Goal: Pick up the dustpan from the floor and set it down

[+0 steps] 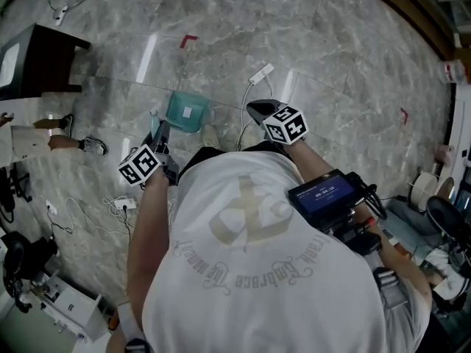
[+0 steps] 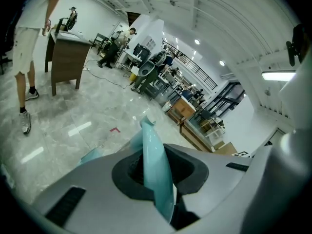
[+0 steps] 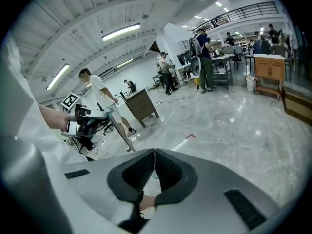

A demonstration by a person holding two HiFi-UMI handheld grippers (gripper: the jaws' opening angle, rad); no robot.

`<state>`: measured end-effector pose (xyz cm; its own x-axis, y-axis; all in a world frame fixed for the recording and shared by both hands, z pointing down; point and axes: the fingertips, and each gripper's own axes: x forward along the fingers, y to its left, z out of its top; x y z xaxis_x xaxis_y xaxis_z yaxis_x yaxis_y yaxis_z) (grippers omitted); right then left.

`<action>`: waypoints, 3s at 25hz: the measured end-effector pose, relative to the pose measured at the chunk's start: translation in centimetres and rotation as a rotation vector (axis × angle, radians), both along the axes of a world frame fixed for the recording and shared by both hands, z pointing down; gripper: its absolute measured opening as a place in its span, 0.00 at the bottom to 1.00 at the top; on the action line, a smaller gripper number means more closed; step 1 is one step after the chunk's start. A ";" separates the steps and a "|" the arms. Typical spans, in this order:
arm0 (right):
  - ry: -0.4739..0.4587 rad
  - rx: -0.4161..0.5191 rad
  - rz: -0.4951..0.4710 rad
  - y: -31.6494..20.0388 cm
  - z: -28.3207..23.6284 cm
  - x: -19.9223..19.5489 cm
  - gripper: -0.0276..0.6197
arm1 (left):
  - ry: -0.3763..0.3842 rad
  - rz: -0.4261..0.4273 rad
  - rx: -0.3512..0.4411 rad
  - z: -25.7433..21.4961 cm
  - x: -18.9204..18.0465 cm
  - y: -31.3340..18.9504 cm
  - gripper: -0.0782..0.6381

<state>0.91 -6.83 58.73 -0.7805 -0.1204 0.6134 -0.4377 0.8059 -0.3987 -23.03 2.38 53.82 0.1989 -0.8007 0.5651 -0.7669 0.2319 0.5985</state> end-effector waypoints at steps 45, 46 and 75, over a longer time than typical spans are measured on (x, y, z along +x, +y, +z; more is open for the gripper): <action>0.136 -0.096 0.400 -0.7 1.7 0.5 0.07 | 0.009 0.419 -0.219 12.2 -2.4 -13.9 0.19; 0.139 -0.097 0.403 -0.6 1.8 0.8 0.07 | 0.010 0.427 -0.214 12.3 -2.1 -14.5 0.19; 0.199 -0.127 0.388 1.2 3.3 2.8 0.07 | -0.078 0.416 -0.381 19.4 -6.1 -11.2 0.19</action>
